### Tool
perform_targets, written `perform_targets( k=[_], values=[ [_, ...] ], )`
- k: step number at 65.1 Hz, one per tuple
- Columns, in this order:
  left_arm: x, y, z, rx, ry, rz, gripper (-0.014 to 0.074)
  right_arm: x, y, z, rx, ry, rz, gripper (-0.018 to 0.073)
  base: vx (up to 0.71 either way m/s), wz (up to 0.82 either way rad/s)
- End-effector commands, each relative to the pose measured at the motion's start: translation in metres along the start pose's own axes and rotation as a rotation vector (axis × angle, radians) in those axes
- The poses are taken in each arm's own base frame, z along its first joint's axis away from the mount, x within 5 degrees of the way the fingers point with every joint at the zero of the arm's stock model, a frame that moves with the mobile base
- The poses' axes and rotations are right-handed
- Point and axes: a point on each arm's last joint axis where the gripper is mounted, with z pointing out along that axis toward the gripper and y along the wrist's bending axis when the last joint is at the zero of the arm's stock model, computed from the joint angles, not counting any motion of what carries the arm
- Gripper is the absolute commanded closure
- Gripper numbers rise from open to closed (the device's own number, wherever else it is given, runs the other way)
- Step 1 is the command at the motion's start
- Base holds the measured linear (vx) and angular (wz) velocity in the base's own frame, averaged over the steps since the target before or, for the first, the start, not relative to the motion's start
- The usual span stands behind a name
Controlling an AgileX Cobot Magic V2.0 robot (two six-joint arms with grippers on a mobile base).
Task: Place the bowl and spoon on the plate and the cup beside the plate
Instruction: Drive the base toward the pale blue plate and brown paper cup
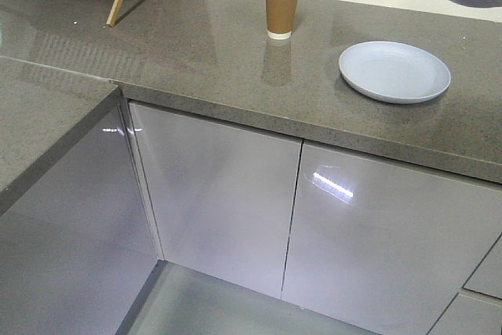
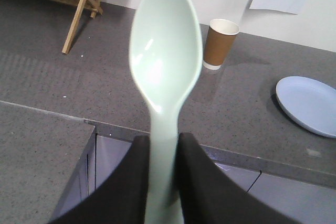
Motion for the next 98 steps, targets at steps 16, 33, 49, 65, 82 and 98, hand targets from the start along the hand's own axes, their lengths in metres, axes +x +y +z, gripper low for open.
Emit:
perform_targets(
  k=[16, 33, 49, 65, 82, 98],
  values=[
    [-0.0151, -0.0059, -0.0152, 0.028, -0.116, -0.008, 0.0602, -0.0126, 0.0183, -0.0090, -0.042, -0.087, -0.033, 0.0564, 0.08, -0.10],
    [-0.0151, -0.0059, -0.0152, 0.028, -0.116, -0.008, 0.0602, -0.0126, 0.0183, -0.0090, -0.042, -0.087, -0.033, 0.0564, 0.07, -0.18],
    [-0.0151, -0.0059, -0.0152, 0.028, -0.116, -0.008, 0.0602, -0.0126, 0.0183, -0.0090, -0.042, -0.087, -0.033, 0.0564, 0.06, -0.18],
    [-0.0151, -0.0059, -0.0152, 0.028, -0.116, -0.008, 0.0602, -0.0126, 0.0183, -0.0090, -0.042, -0.087, -0.033, 0.0564, 0.04, -0.11],
    [-0.0151, -0.0059, -0.0152, 0.028, -0.116, -0.008, 0.0602, -0.0126, 0.0183, -0.0090, -0.042, -0.087, -0.033, 0.0564, 0.02, -0.03],
    [-0.0151, -0.0059, -0.0152, 0.028, -0.116, -0.008, 0.0602, -0.0126, 0.0183, -0.0090, -0.042, -0.087, -0.033, 0.0564, 0.02, 0.07]
  ],
)
